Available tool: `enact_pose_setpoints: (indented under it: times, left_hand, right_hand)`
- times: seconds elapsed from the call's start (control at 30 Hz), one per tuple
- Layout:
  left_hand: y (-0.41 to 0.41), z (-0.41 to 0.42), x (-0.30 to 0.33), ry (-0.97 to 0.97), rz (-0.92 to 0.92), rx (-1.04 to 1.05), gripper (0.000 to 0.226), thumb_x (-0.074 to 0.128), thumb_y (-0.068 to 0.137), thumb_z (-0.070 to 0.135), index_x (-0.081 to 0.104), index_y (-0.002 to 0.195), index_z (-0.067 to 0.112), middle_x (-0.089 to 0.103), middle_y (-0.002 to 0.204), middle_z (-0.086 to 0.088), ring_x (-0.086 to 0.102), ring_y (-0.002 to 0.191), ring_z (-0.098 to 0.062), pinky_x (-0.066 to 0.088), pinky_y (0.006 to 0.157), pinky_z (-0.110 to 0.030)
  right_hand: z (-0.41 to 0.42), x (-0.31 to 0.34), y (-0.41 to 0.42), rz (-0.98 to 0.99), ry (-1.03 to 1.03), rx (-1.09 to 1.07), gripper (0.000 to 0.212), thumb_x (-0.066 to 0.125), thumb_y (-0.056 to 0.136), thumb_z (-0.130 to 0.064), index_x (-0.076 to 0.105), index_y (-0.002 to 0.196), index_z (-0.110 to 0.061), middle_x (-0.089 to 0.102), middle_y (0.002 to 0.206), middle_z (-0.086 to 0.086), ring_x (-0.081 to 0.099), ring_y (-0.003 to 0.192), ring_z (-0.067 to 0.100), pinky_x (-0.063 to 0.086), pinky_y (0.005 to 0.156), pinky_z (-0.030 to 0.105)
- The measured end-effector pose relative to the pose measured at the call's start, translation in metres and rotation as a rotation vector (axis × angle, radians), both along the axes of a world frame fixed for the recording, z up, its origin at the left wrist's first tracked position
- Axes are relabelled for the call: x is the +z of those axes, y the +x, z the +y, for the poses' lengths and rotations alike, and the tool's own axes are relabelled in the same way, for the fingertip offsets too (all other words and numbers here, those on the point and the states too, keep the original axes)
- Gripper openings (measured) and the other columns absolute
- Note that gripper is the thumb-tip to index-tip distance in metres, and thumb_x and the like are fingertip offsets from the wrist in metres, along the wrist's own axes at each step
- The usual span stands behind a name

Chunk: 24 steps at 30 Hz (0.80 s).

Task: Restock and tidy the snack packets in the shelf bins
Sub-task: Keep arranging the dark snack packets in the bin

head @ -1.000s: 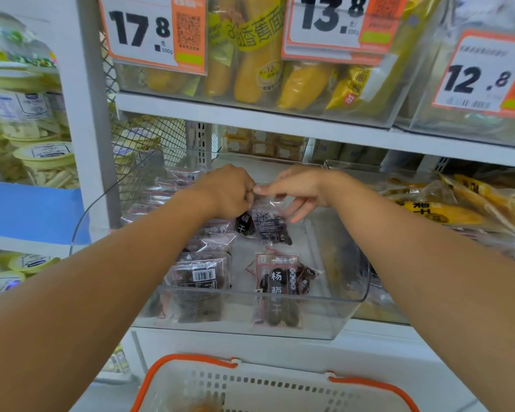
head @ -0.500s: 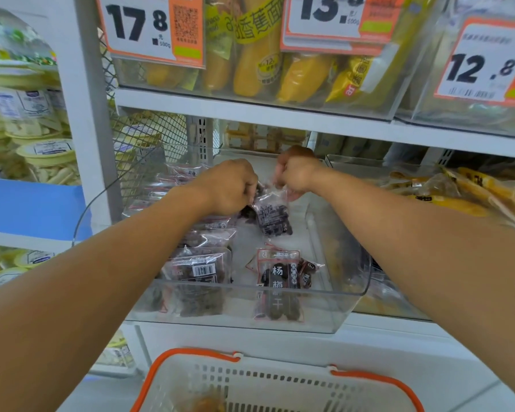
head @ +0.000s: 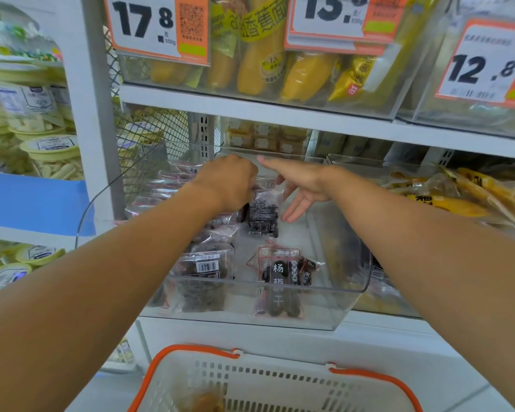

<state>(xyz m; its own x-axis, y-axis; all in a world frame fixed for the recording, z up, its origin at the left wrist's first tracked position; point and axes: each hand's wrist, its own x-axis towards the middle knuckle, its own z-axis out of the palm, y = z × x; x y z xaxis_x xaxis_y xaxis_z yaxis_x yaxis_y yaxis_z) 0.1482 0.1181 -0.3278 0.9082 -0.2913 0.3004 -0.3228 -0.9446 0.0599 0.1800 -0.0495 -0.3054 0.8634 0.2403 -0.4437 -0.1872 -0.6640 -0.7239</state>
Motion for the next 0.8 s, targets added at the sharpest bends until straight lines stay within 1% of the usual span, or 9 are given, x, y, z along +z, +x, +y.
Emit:
enact_pose_setpoints:
  times: [0.07,0.17,0.3,0.37,0.47,0.53,0.6,0.7,0.8]
  left_hand:
    - [0.000,0.002,0.000,-0.021,0.017,-0.002,0.006,0.061,0.090,0.024,0.058,0.084,0.023,0.061,0.096,-0.004,0.059,0.092,-0.027,0.048,0.075,-0.036]
    - [-0.001,0.005,0.000,-0.083,0.025,-0.020,0.010,0.063,0.089,0.022,0.057,0.082,0.022,0.061,0.093,-0.005,0.060,0.088,-0.028,0.050,0.074,-0.037]
    - [-0.001,0.008,-0.001,-0.121,0.036,-0.043,0.020,0.067,0.088,0.022,0.051,0.100,0.018,0.055,0.081,0.001,0.055,0.081,-0.025,0.042,0.067,-0.033]
    - [-0.002,0.008,-0.001,-0.137,0.013,-0.061,0.029,0.073,0.084,0.020,0.048,0.099,0.018,0.052,0.079,0.002,0.054,0.080,-0.024,0.041,0.065,-0.033]
    - [-0.004,0.005,0.004,-0.088,-0.045,-0.136,0.022,0.076,0.082,0.024,0.055,0.090,0.022,0.061,0.096,-0.001,0.057,0.089,-0.023,0.050,0.076,-0.037]
    - [-0.008,-0.001,0.011,-0.056,0.004,-0.204,0.012,0.074,0.083,0.030,0.063,0.084,0.025,0.063,0.097,0.003,0.059,0.093,-0.021,0.051,0.083,-0.039]
    - [-0.011,-0.005,0.017,-0.047,0.094,-0.273,0.006,0.073,0.085,0.029,0.069,0.084,0.025,0.064,0.096,0.006,0.059,0.094,-0.018,0.050,0.086,-0.037]
    - [-0.013,-0.003,0.013,0.028,0.189,-0.288,0.012,0.074,0.084,0.032,0.072,0.092,0.024,0.066,0.105,0.003,0.060,0.098,-0.020,0.050,0.090,-0.039]
    - [-0.013,0.001,0.004,0.089,0.247,-0.258,0.027,0.075,0.083,0.039,0.070,0.104,0.023,0.064,0.114,0.000,0.058,0.103,-0.023,0.050,0.092,-0.041]
  right_hand:
    - [-0.003,0.002,-0.001,0.122,0.114,0.018,0.092,0.063,0.081,-0.069,0.026,0.153,-0.027,0.046,0.137,0.035,0.068,0.100,0.050,0.056,0.092,0.054]
    - [-0.004,0.000,-0.005,0.194,0.101,0.110,0.086,0.078,0.077,-0.034,0.036,0.150,-0.017,0.048,0.135,0.035,0.068,0.105,0.045,0.057,0.093,0.047]
    - [-0.004,-0.004,-0.003,-0.006,0.014,0.059,0.050,0.063,0.092,0.004,0.045,0.139,0.008,0.062,0.120,0.026,0.068,0.110,0.032,0.058,0.086,0.035]
    - [-0.003,-0.007,0.001,-0.020,-0.090,0.053,0.053,0.067,0.093,-0.008,0.045,0.139,0.007,0.062,0.123,0.032,0.069,0.108,0.036,0.059,0.085,0.040]
    - [-0.002,-0.003,-0.004,0.066,-0.331,0.019,0.085,0.073,0.086,-0.046,0.040,0.141,0.010,0.062,0.120,0.036,0.072,0.092,0.040,0.062,0.076,0.046]
    - [0.000,0.007,-0.015,0.057,-0.452,0.007,0.088,0.068,0.083,-0.063,0.054,0.126,0.013,0.066,0.111,0.035,0.073,0.086,0.038,0.063,0.067,0.043]
    - [0.001,0.012,-0.027,0.010,-0.607,0.106,0.088,0.068,0.077,-0.070,0.062,0.116,0.009,0.072,0.106,0.026,0.074,0.088,0.035,0.064,0.074,0.042]
    - [0.007,-0.001,-0.054,0.093,-0.767,0.367,0.096,0.076,0.066,-0.070,0.055,0.135,-0.007,0.065,0.130,0.011,0.066,0.111,0.029,0.055,0.097,0.047]
    - [0.017,-0.020,-0.078,0.056,-0.885,0.485,0.107,0.079,0.067,-0.068,0.040,0.148,-0.010,0.047,0.151,0.005,0.056,0.126,0.029,0.050,0.102,0.043]
